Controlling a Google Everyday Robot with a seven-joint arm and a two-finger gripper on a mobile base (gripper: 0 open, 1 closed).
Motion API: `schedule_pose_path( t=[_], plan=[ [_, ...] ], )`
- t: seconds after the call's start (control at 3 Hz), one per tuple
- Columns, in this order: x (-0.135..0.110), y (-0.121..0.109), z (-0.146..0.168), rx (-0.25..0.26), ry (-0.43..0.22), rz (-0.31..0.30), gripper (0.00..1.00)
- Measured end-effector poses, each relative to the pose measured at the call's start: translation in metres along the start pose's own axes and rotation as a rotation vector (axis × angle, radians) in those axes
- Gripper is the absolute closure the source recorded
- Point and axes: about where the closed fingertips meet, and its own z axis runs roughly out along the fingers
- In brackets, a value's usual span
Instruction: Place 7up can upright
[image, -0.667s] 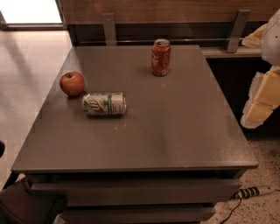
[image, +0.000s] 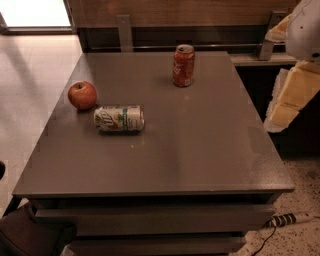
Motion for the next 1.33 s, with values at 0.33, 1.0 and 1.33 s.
schedule_pose_path(
  t=[0.33, 1.0, 1.33],
  plan=[
    [-0.036, -0.021, 0.012, 0.018, 0.041, -0.029, 0.00],
    [-0.120, -0.060, 0.081, 0.017, 0.042, 0.008, 0.00],
    [-0.162, -0.065, 0.111, -0.001, -0.018, 0.019, 0.00]
  ],
)
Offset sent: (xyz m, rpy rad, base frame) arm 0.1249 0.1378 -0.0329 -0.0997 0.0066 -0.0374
